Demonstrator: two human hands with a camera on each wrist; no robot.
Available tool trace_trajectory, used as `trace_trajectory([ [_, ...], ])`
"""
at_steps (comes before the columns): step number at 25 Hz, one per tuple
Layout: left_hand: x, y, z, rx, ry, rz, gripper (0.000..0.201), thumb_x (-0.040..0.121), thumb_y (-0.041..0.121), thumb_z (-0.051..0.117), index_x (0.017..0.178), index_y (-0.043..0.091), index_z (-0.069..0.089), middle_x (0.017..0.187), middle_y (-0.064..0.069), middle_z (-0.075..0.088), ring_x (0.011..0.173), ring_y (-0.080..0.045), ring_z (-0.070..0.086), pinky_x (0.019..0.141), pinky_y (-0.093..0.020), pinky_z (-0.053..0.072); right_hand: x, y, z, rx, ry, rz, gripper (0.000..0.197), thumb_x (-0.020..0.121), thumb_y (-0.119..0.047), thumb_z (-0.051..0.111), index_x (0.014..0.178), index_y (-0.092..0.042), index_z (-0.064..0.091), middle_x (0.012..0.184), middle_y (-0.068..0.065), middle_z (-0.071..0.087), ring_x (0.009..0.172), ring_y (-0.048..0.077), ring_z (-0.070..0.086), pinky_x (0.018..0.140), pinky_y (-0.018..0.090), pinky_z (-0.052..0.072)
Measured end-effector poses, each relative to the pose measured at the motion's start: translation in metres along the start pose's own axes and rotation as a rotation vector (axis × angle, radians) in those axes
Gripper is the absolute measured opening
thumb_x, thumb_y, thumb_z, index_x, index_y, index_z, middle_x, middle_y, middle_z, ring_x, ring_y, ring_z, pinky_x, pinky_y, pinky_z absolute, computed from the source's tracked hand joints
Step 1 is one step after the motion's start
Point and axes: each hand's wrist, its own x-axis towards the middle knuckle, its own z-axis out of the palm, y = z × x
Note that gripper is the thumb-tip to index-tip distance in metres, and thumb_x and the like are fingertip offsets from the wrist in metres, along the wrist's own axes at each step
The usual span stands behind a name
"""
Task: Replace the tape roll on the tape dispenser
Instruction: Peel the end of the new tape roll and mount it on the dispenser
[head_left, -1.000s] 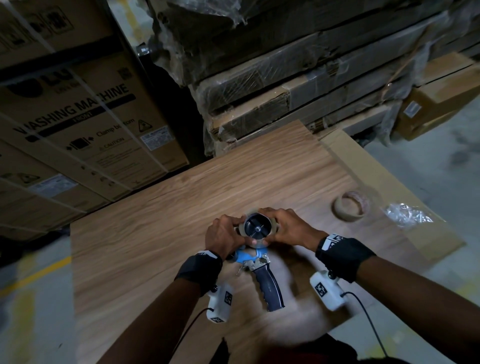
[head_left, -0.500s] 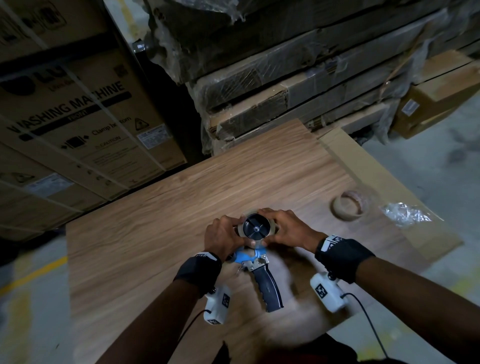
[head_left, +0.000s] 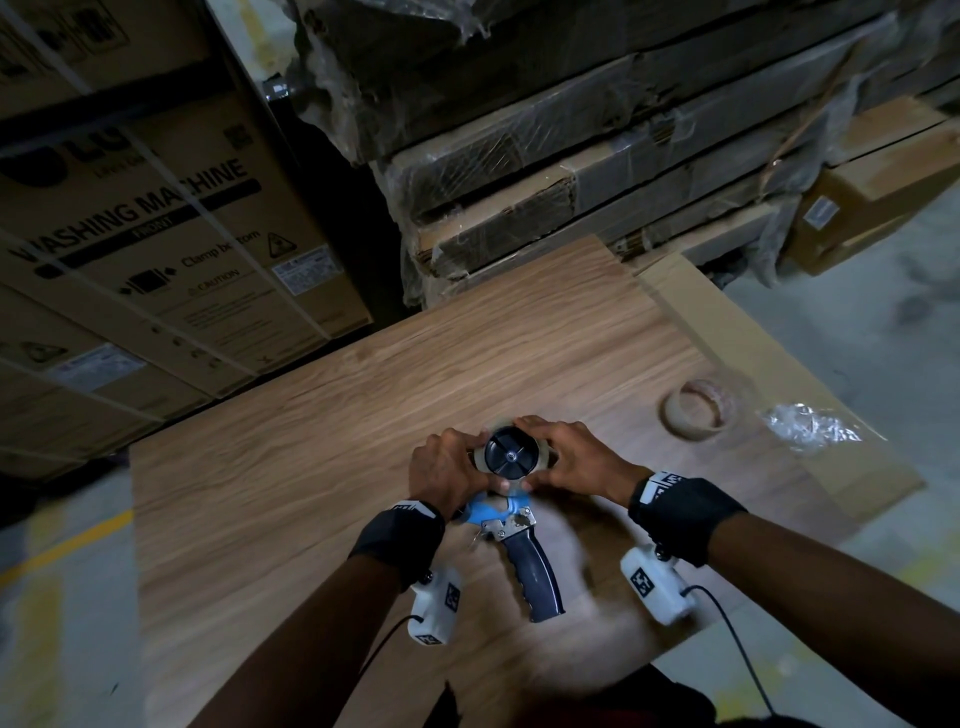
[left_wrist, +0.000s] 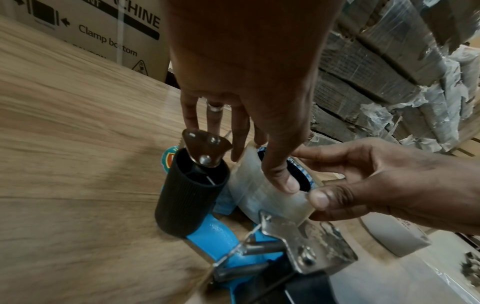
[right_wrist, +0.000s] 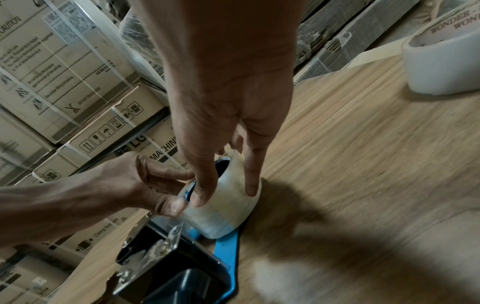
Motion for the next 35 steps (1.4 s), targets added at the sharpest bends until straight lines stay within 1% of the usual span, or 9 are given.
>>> trace_trajectory([
  [6, -0.001, 0.001, 0.000, 0.016, 0.014, 0.024, 0.081, 0.050, 0.053, 0.091, 0.124, 0.030, 0.069, 0.111, -0.004, 0.076, 0.106, -0.024, 0.066, 0.087, -0.035, 0.054, 0.000, 0.005, 0.003, 0.008, 0.003, 0.009, 0.102, 0.069, -0.029, 0.095, 0.154, -0.009, 0.044, 0.163, 0.005, 0.041, 0.152, 0.017, 0.036, 0.127, 0.039, 0.028],
  [10, -0.004, 0.005, -0.001, 0.051, 0.018, 0.049, 0.074, 0.054, 0.051, 0.091, 0.123, 0.030, 0.070, 0.110, -0.005, 0.076, 0.104, -0.026, 0.067, 0.084, -0.033, 0.053, -0.002, 0.007, 0.004, 0.003, 0.000, 0.017, 0.102, 0.071, -0.029, 0.094, 0.156, -0.008, 0.041, 0.165, 0.008, 0.037, 0.154, 0.017, 0.032, 0.123, 0.019, 0.019],
  [13, -0.003, 0.003, -0.002, 0.084, 0.010, 0.050, 0.080, 0.053, 0.055, 0.090, 0.127, 0.032, 0.067, 0.115, -0.005, 0.074, 0.109, -0.026, 0.066, 0.087, -0.034, 0.051, -0.002, 0.003, 0.002, -0.019, -0.011, 0.027, 0.102, 0.071, -0.028, 0.094, 0.156, -0.009, 0.040, 0.165, 0.008, 0.036, 0.154, 0.017, 0.031, 0.118, 0.015, 0.019],
  [17, -0.003, -0.001, 0.003, 0.157, 0.021, 0.077, 0.087, 0.051, 0.069, 0.082, 0.130, 0.039, 0.062, 0.117, -0.005, 0.073, 0.111, -0.026, 0.063, 0.091, -0.039, 0.051, -0.005, -0.007, 0.002, -0.063, -0.019, 0.023, 0.100, 0.076, -0.023, 0.091, 0.157, -0.007, 0.036, 0.165, 0.010, 0.036, 0.153, 0.024, 0.035, 0.119, 0.017, 0.022],
  [21, -0.018, -0.009, 0.012, 0.190, 0.177, 0.222, 0.071, 0.060, 0.063, 0.079, 0.120, 0.028, 0.070, 0.114, -0.008, 0.072, 0.109, -0.033, 0.061, 0.088, -0.040, 0.051, -0.014, -0.023, 0.009, -0.129, 0.010, 0.030, 0.085, 0.082, -0.025, 0.082, 0.155, -0.014, 0.040, 0.158, 0.017, 0.043, 0.149, 0.034, 0.038, 0.122, 0.039, 0.033],
  [24, -0.028, -0.026, 0.021, 0.095, 0.307, 0.250, 0.043, 0.058, 0.044, 0.076, 0.093, 0.020, 0.067, 0.107, -0.005, 0.059, 0.097, -0.032, 0.056, 0.076, -0.041, 0.052, -0.032, -0.028, 0.023, -0.173, 0.158, 0.025, 0.065, 0.085, -0.024, 0.075, 0.146, -0.018, 0.053, 0.156, 0.013, 0.039, 0.144, 0.033, 0.039, 0.118, 0.036, 0.038],
  [27, -0.036, -0.039, 0.024, 0.164, 0.307, 0.253, 0.038, 0.060, 0.043, 0.075, 0.089, 0.023, 0.064, 0.109, -0.007, 0.051, 0.097, -0.033, 0.051, 0.073, -0.041, 0.052, -0.051, -0.038, 0.041, -0.193, 0.155, -0.059, 0.040, 0.085, -0.035, 0.076, 0.122, -0.020, 0.071, 0.130, 0.005, 0.055, 0.125, 0.024, 0.053, 0.104, 0.030, 0.045],
  [30, -0.036, -0.039, 0.027, 0.330, 0.250, 0.267, 0.045, 0.058, 0.054, 0.082, 0.093, 0.027, 0.073, 0.114, -0.009, 0.056, 0.102, -0.035, 0.054, 0.072, -0.042, 0.051, -0.065, -0.048, 0.052, -0.276, 0.012, -0.056, 0.047, 0.079, -0.046, 0.080, 0.119, -0.024, 0.070, 0.117, 0.002, 0.059, 0.109, 0.021, 0.061, 0.090, 0.036, 0.053],
  [35, -0.024, -0.034, 0.038, 0.409, 0.179, 0.215, 0.044, 0.081, 0.055, 0.065, 0.112, 0.024, 0.072, 0.134, -0.007, 0.046, 0.122, -0.032, 0.040, 0.092, -0.043, 0.047, -0.066, -0.050, 0.061, -0.316, 0.055, 0.017, 0.062, 0.071, -0.050, 0.084, 0.126, -0.028, 0.069, 0.120, 0.003, 0.074, 0.110, 0.026, 0.069, 0.087, 0.035, 0.056],
])
